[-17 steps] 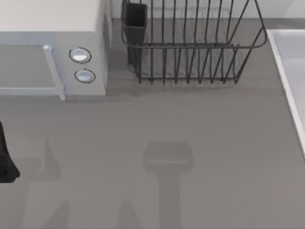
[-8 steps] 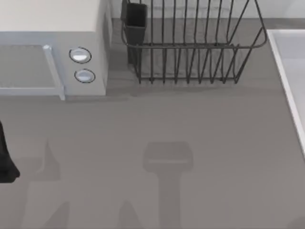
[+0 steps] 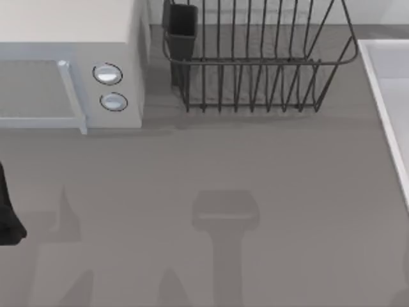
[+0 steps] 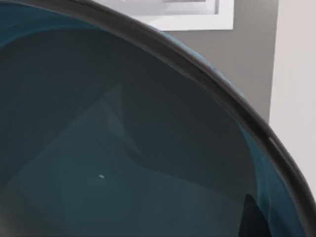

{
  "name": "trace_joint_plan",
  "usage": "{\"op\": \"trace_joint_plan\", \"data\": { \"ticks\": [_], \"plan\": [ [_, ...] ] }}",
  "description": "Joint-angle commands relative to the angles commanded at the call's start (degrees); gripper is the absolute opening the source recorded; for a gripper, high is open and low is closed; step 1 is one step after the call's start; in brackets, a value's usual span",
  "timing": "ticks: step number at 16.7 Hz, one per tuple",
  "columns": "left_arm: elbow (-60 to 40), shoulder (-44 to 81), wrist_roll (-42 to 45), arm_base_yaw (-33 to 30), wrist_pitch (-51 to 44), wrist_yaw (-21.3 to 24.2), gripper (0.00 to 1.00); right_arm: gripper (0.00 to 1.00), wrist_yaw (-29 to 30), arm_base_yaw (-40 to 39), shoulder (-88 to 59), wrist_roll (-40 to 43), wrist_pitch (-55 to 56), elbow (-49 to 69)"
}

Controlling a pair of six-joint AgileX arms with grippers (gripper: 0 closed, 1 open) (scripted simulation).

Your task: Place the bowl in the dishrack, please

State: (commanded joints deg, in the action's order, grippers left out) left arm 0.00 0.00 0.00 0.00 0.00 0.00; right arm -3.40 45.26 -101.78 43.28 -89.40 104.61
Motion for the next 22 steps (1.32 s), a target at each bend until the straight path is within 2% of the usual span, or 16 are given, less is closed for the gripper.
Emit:
{"op": "trace_joint_plan", "data": {
  "ticks": [4,8,13,22],
  "plan": [
    [0.0,0.0,0.0,0.0,0.0,0.0,1.00,0.00,1.0,-1.7,0.3,-1.2,1.8,-0.4],
    [0.0,0.0,0.0,0.0,0.0,0.0,1.00,0.00,7.0,-12.1,2.8,-7.0,10.8,-2.2],
    [0.0,0.0,0.0,0.0,0.0,0.0,1.00,0.00,19.4,-34.1,6.8,-18.2,28.9,-6.9],
    [0.0,0.0,0.0,0.0,0.0,0.0,1.00,0.00,47.0,-80.2,14.5,-38.4,66.8,-17.5]
  ]
}}
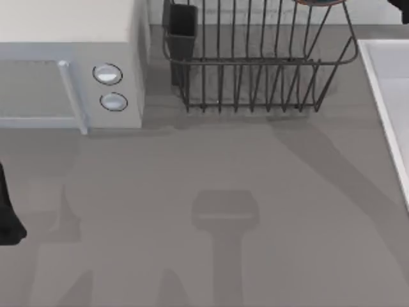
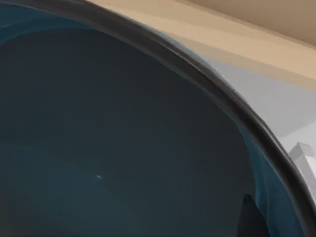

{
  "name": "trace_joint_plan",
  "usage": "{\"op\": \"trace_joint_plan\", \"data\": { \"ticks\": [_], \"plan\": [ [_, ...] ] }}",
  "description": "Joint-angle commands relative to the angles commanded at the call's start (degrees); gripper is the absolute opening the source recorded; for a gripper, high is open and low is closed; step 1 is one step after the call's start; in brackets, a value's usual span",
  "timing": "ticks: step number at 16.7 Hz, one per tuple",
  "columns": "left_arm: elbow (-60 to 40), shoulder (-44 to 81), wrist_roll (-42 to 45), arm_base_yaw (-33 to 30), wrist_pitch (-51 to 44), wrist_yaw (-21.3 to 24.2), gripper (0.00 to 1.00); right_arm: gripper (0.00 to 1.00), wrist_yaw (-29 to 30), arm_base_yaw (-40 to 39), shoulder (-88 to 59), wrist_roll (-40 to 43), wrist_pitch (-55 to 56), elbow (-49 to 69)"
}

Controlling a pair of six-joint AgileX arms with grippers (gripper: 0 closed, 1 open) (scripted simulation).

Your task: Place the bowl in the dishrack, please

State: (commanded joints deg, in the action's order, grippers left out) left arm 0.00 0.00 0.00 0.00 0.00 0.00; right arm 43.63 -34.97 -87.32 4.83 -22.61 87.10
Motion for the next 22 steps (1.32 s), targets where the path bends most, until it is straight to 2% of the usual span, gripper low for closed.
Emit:
{"op": "trace_joint_plan", "data": {
  "ticks": [4,8,16,19,22],
  "plan": [
    [0.0,0.0,0.0,0.0,0.0,0.0,1.00,0.00,10.6,-15.7,3.0,-4.8,13.4,-3.1],
    [0.0,0.0,0.0,0.0,0.0,0.0,1.00,0.00,16.7,-23.9,4.6,-6.6,20.7,-4.6],
    [0.0,0.0,0.0,0.0,0.0,0.0,1.00,0.00,16.5,-23.8,3.7,-6.7,21.9,-4.6],
    [0.0,0.0,0.0,0.0,0.0,0.0,1.00,0.00,13.7,-20.6,-1.8,-6.5,27.6,-5.0],
    [0.0,0.0,0.0,0.0,0.0,0.0,1.00,0.00,8.7,-15.4,-10.2,-6.4,38.0,-6.1]
  ]
}}
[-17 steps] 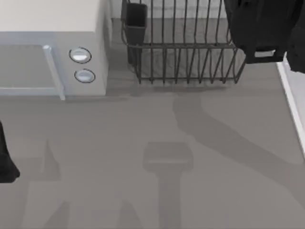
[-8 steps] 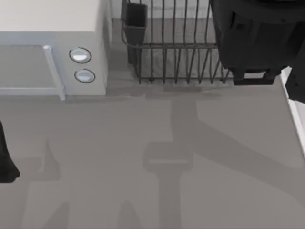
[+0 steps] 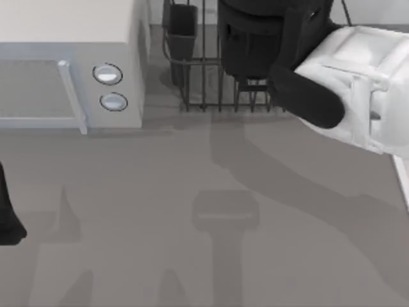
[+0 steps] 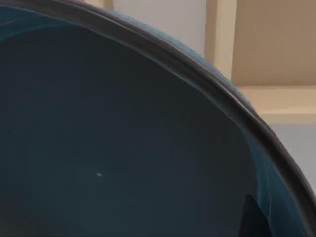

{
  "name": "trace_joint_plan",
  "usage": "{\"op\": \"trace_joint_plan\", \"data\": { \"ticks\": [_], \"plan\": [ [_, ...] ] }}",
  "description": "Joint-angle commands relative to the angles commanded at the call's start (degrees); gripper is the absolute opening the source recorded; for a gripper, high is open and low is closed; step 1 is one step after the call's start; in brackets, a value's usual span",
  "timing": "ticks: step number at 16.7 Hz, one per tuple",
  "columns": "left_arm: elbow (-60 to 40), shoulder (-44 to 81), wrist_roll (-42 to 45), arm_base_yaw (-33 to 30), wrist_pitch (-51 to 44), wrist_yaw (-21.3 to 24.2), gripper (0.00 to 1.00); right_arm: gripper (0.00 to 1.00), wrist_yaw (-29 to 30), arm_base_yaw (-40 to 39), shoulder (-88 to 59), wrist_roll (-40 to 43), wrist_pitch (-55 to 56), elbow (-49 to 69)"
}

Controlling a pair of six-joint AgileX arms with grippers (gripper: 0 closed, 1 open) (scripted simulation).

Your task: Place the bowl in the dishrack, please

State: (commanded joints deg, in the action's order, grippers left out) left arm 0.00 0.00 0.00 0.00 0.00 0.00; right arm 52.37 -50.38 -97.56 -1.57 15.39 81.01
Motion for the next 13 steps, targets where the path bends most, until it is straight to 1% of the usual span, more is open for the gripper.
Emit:
{"op": "trace_joint_plan", "data": {
  "ticks": [4,7,9,13],
  "plan": [
    [0.0,0.0,0.0,0.0,0.0,0.0,1.00,0.00,-8.0,7.9,-11.7,0.1,15.4,-2.4],
    [0.0,0.0,0.0,0.0,0.0,0.0,1.00,0.00,-12.7,12.6,-17.7,0.4,22.8,-4.1],
    [0.0,0.0,0.0,0.0,0.0,0.0,1.00,0.00,-14.2,14.1,-19.5,0.5,24.7,-4.6],
    [0.0,0.0,0.0,0.0,0.0,0.0,1.00,0.00,-14.3,14.2,-19.6,0.5,24.8,-4.6]
  ]
}}
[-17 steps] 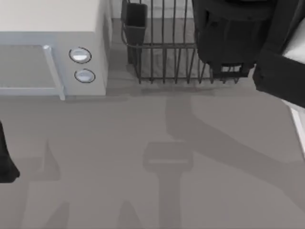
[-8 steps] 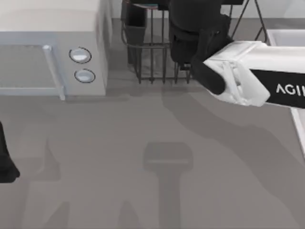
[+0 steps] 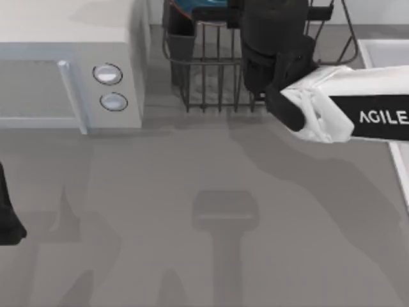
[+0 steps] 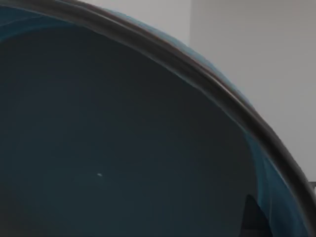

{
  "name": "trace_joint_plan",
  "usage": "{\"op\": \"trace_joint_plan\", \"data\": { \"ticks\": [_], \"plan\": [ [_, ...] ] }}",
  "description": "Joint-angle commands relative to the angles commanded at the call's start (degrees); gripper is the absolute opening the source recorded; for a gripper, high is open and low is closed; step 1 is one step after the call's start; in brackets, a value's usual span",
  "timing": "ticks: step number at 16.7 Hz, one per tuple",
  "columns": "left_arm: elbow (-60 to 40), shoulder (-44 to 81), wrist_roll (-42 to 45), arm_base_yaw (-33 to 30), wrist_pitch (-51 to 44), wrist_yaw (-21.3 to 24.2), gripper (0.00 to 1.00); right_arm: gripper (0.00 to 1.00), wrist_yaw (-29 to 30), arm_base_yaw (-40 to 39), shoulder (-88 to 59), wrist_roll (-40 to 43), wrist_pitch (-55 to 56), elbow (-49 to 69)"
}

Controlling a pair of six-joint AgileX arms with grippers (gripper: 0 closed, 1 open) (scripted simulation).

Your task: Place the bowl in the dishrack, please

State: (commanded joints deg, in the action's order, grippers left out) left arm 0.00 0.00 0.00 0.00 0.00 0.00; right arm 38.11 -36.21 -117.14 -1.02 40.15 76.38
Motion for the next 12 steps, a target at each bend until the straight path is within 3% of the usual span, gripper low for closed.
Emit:
{"op": "trace_joint_plan", "data": {
  "ticks": [12],
  "plan": [
    [0.0,0.0,0.0,0.0,0.0,0.0,1.00,0.90,0.0,0.0,0.0,0.0,0.0,0.0]
  ]
}}
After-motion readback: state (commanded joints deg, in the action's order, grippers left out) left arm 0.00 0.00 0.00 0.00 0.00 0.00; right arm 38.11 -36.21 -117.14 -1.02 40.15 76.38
